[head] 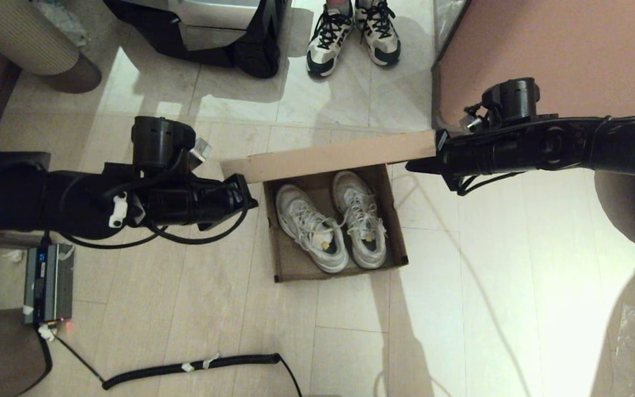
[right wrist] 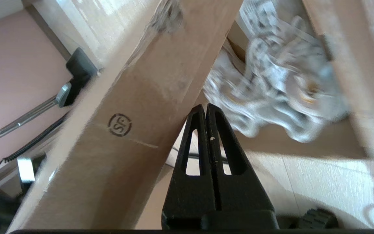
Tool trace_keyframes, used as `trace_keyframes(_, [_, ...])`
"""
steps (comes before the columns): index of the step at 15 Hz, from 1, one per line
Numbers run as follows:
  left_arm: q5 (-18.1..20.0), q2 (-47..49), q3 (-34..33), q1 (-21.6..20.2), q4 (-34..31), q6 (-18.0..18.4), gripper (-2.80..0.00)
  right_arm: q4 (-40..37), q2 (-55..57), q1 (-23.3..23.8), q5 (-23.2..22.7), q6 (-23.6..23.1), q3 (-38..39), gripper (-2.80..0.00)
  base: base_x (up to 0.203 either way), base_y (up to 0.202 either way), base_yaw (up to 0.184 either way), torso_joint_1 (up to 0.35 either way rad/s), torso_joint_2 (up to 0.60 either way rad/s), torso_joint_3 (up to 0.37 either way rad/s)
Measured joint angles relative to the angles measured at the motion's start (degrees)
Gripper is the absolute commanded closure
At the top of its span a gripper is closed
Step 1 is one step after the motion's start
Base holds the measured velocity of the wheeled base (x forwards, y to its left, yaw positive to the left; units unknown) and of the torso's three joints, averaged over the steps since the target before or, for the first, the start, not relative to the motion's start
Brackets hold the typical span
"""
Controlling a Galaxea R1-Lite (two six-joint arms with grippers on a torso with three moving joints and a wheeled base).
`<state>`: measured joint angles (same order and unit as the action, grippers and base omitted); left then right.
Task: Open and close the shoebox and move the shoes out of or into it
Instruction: Open the shoe box
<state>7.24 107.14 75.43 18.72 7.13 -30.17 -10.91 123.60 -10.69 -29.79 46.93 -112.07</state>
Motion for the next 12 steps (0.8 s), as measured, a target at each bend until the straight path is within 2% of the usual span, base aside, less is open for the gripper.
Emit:
trace_keyframes(5, [0.1,5.4,11.1,-2.0,-2.0,0.2,0.00,-2.0,-1.2,0.6,0.1,0.0,0.1,0.00,0.000,0.000,0.000,0.000,0.00,0.000])
trace_keyframes(9, [0.3,9.8,20.8,-2.2,-6.0,0.2,0.00,-2.3,-1.9,1.2,0.1,0.0,0.1,0.00,0.000,0.000,0.000,0.000,0.00,0.000])
trace_keyframes(12, [0.4,12.1,25.6,-2.2,-7.6,0.2,0.00,-2.3,-2.0,1.3,0.1,-0.1,0.1,0.00,0.000,0.000,0.000,0.000,0.00,0.000])
